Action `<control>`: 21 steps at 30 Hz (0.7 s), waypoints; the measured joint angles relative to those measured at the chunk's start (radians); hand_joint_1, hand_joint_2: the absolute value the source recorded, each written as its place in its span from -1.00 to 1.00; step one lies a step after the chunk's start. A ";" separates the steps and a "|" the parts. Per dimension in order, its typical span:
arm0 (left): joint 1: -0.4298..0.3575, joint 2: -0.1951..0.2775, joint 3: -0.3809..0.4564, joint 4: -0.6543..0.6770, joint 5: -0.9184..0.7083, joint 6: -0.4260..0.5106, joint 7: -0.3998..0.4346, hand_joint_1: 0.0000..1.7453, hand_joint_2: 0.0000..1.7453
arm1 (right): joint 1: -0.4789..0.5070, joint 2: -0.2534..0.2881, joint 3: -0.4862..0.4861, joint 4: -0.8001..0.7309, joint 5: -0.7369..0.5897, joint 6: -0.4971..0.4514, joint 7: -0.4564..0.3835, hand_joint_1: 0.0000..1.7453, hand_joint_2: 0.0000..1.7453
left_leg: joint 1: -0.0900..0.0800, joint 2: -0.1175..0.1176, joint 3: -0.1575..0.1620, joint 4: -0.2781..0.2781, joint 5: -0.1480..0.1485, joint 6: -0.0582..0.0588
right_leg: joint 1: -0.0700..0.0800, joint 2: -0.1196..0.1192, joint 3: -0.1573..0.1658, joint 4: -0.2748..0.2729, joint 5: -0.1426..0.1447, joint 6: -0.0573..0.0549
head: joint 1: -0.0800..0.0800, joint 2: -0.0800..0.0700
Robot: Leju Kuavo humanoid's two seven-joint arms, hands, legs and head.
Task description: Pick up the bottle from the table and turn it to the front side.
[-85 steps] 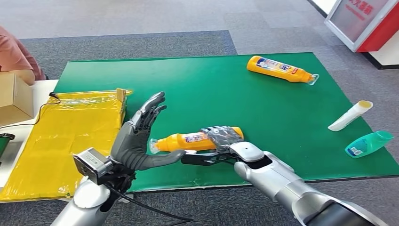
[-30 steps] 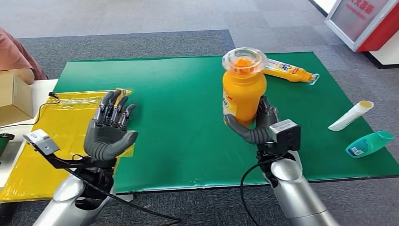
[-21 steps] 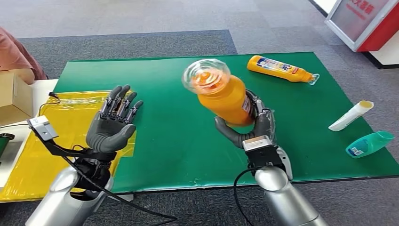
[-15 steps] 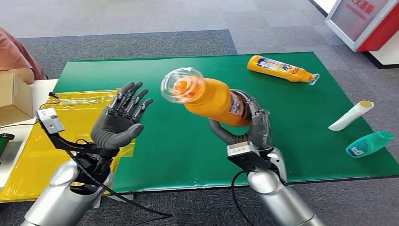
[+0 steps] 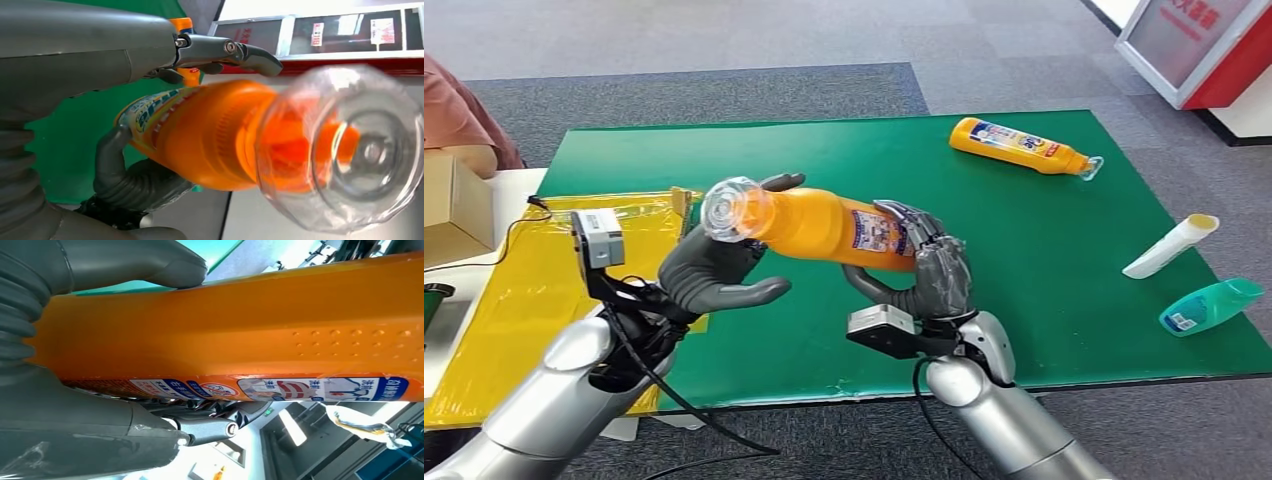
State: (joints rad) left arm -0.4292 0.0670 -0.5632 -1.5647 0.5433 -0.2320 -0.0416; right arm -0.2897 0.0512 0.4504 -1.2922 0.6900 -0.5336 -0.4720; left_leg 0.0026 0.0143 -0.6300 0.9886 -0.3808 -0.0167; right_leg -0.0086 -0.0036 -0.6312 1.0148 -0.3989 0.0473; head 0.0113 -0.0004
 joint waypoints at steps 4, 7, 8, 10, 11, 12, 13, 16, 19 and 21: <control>-0.020 -0.001 -0.018 0.011 -0.027 0.010 0.003 -1.00 1.00 | -0.005 0.001 0.010 0.008 0.005 -0.004 0.003 1.00 1.00 | 0.000 0.000 0.000 0.000 0.000 0.000 | 0.000 0.000 0.000 0.000 0.000 0.000 | 0.000 0.000; -0.031 -0.003 -0.026 0.021 -0.025 0.015 0.009 -1.00 1.00 | -0.004 0.001 0.020 0.008 0.006 -0.004 0.004 1.00 1.00 | 0.000 0.000 0.000 0.000 0.000 0.000 | 0.000 0.000 0.000 0.000 0.000 0.000 | 0.000 0.000; -0.035 -0.005 -0.028 0.024 -0.024 0.017 0.011 -1.00 1.00 | -0.004 0.001 0.023 0.007 0.006 -0.004 0.004 1.00 1.00 | 0.000 0.000 0.000 0.000 0.000 0.000 | 0.000 0.000 0.000 0.000 0.000 0.000 | 0.000 0.000; -0.044 -0.011 -0.031 0.032 -0.028 0.022 0.011 -1.00 1.00 | -0.003 0.002 0.033 0.003 0.006 -0.003 0.004 1.00 1.00 | 0.000 0.000 0.000 0.000 0.000 0.000 | 0.000 0.000 0.000 0.000 0.000 0.000 | 0.000 0.000; -0.048 -0.015 -0.033 0.035 -0.032 0.025 0.011 -1.00 1.00 | -0.002 0.002 0.039 0.000 0.007 -0.002 0.005 1.00 1.00 | 0.000 0.000 0.000 0.000 0.000 0.000 | 0.000 0.000 0.000 0.000 0.000 0.000 | 0.000 0.000; -0.052 -0.018 -0.034 0.039 -0.036 0.029 0.011 -1.00 1.00 | -0.001 0.002 0.045 -0.005 0.007 -0.002 0.005 1.00 1.00 | 0.000 0.000 0.000 0.000 0.000 0.000 | 0.000 0.000 0.000 0.000 0.000 0.000 | 0.000 0.000; -0.055 -0.022 -0.036 0.042 -0.040 0.032 0.011 -1.00 1.00 | 0.000 0.002 0.051 -0.012 0.008 0.000 0.005 1.00 1.00 | 0.000 0.000 0.000 0.000 0.000 0.000 | 0.000 0.000 0.000 0.000 0.000 0.000 | 0.000 0.000; -0.062 -0.029 -0.041 0.050 -0.055 0.036 0.009 -0.50 1.00 | 0.002 0.002 0.068 -0.034 0.006 0.011 0.011 1.00 1.00 | 0.000 0.000 0.000 0.000 0.000 0.000 | 0.000 0.000 0.000 0.000 0.000 0.000 | 0.000 0.000; -0.070 -0.032 -0.044 0.054 -0.070 0.030 0.002 1.00 1.00 | 0.004 0.002 0.079 -0.053 0.003 0.023 0.020 1.00 1.00 | 0.000 0.000 0.000 0.000 0.000 0.000 | 0.000 0.000 0.000 0.000 0.000 0.000 | 0.000 0.000; -0.076 -0.033 -0.046 0.055 -0.080 0.022 -0.002 1.00 1.00 | 0.004 0.002 0.082 -0.060 0.003 0.029 0.026 1.00 1.00 | 0.000 0.000 0.000 0.000 0.000 0.000 | 0.000 0.000 0.000 0.000 0.000 0.000 | 0.000 0.000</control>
State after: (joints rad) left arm -0.5047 0.0339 -0.6097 -1.5097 0.4638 -0.2099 -0.0440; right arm -0.2853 0.0533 0.5327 -1.3520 0.6926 -0.5041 -0.4460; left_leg 0.0026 0.0144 -0.6300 0.9886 -0.3808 -0.0167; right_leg -0.0086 -0.0036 -0.6314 1.0148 -0.3989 0.0473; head 0.0113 -0.0004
